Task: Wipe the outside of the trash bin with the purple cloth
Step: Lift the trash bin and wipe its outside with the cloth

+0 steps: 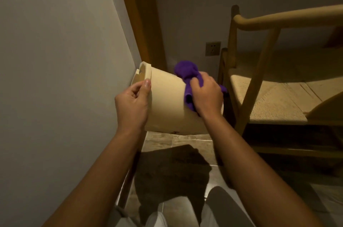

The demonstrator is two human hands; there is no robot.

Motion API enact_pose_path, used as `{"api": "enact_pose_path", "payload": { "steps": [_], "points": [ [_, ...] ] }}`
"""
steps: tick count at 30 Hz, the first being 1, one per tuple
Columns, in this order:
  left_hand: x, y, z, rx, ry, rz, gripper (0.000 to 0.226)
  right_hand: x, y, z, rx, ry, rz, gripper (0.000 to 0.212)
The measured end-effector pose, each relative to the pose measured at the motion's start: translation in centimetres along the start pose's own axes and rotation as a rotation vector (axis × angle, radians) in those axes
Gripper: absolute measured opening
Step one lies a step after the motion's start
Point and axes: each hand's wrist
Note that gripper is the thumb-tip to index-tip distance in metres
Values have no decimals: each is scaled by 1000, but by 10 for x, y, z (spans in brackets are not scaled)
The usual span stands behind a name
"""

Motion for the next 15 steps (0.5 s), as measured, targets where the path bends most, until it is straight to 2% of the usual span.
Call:
{"api": "enact_pose_path", "payload": {
  "steps": [4, 7, 9, 11, 15],
  "points": [
    [-4, -3, -8, -38, 22, 17, 10, 56, 15, -11, 45, -145, 70, 35],
    [-5, -7, -11, -44, 0, 25, 8, 72, 36, -9, 130, -244, 109, 45],
    [-5, -10, -13, -36, 9, 22, 10, 70, 55, 2, 191, -198, 107, 52],
    [-6, -12, -11, -46, 10, 13, 11, 60, 77, 18, 223, -51, 55, 52],
    [-9, -5, 5, -89, -9, -38, 12, 29, 92, 45, 125, -55, -21, 52]
  ]
}}
Point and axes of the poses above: each hand's wrist, its own y-axis away from the middle knuckle, its own z-axis out of the palm, x = y × z, and after that the axes turned 13 degrees about -x, right-handed
